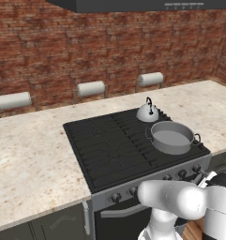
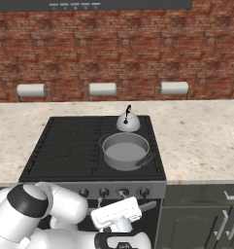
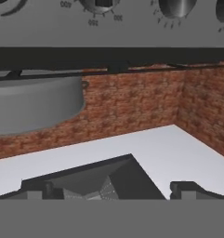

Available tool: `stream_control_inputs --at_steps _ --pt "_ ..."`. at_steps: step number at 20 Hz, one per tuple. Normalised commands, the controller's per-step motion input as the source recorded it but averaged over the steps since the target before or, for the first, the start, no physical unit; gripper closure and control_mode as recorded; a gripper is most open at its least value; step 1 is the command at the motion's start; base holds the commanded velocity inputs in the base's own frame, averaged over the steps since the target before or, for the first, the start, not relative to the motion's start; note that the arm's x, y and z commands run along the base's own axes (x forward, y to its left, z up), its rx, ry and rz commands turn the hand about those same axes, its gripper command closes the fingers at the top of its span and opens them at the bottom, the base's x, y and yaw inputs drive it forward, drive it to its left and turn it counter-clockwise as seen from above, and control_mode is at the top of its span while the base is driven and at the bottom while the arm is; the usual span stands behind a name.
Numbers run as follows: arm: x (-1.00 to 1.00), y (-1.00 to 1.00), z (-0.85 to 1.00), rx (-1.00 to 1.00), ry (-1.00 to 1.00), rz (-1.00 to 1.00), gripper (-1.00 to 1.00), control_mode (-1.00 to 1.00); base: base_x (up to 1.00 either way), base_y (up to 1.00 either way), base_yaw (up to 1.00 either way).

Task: Pick the kettle from the cabinet and place it on a stove burner. Then pick the pot from the counter and place it on another stove burner. Finally, turn both burners on.

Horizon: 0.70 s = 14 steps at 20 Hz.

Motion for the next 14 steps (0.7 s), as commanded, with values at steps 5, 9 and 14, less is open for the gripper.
stream_control_inputs --at_steps 5,9,14 --pt "0.06 0.0 -0.03 0.0 0.01 -0.08 -1.0 -1.0 0.0 0.0 0.0" --pt "0.08 0.0 -0.04 0.0 0.01 -0.08 -1.0 -1.0 0.0 0.0 0.0" --pt "0.09 0.0 -0.13 0.0 0.01 -0.05 -1.0 -1.0 0.0 0.0 0.0"
